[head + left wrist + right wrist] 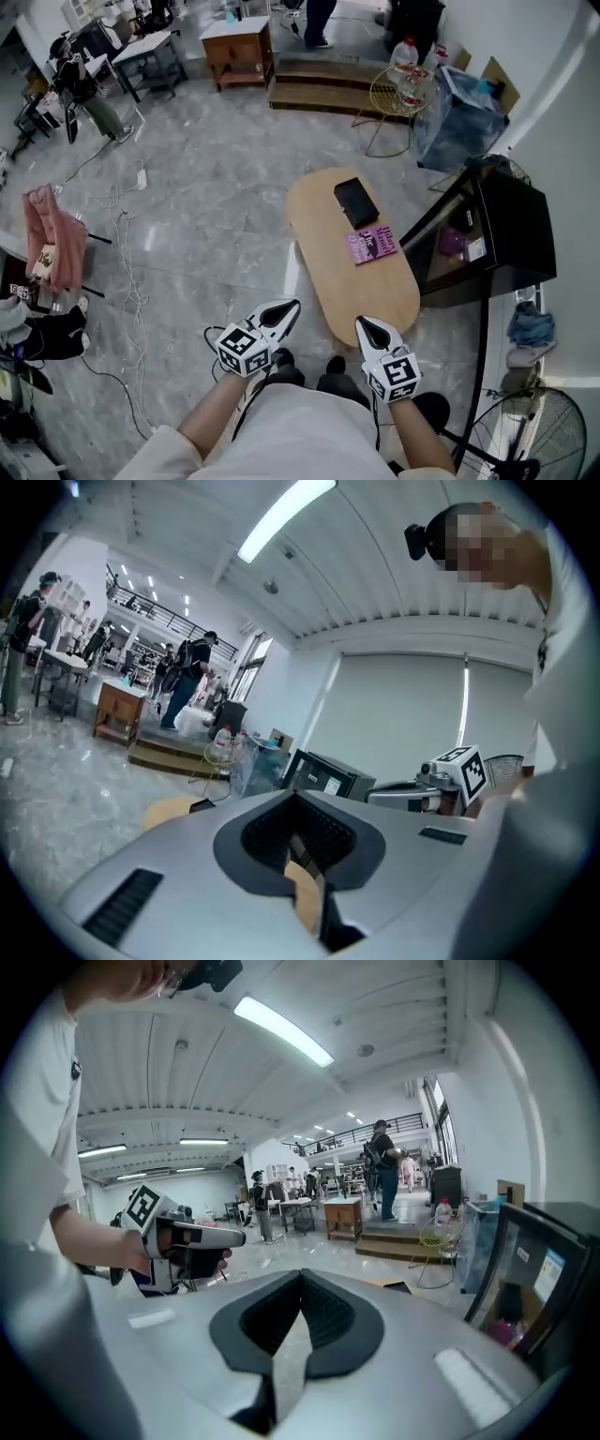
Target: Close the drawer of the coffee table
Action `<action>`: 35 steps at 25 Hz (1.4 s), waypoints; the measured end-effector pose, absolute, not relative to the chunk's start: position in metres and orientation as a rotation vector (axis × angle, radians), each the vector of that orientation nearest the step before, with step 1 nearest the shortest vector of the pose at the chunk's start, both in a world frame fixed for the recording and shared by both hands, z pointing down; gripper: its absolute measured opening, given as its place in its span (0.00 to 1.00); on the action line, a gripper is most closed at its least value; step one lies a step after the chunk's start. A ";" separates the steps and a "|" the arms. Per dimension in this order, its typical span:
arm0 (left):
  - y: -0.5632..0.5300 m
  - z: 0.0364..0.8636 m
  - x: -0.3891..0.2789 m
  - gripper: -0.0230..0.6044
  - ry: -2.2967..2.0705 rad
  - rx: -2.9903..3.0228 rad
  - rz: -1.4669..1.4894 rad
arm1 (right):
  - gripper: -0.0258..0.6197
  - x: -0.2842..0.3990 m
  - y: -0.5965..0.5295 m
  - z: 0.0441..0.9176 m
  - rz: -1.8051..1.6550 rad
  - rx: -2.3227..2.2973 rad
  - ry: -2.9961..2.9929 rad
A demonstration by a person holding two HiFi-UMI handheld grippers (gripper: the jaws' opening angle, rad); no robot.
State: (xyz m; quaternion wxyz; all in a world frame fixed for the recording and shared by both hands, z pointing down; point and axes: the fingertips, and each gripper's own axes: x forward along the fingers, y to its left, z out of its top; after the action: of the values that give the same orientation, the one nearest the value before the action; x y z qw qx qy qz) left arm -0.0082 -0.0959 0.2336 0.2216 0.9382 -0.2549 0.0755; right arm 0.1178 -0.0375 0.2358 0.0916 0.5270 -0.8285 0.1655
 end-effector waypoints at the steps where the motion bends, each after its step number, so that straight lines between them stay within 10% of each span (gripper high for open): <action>1: -0.096 0.224 -0.009 0.05 -0.707 2.611 0.196 | 0.05 0.119 -0.037 0.226 0.468 1.574 -2.463; 35: -0.106 0.135 -0.006 0.05 -0.722 2.791 0.037 | 0.05 0.184 -0.027 0.137 0.269 1.852 -2.419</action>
State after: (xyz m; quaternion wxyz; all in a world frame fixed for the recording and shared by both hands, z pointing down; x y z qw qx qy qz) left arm -0.0064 -0.1055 0.1350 0.1289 0.9600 -0.2483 0.0127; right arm 0.1841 -0.0267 0.1367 0.0416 0.6049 -0.7904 0.0877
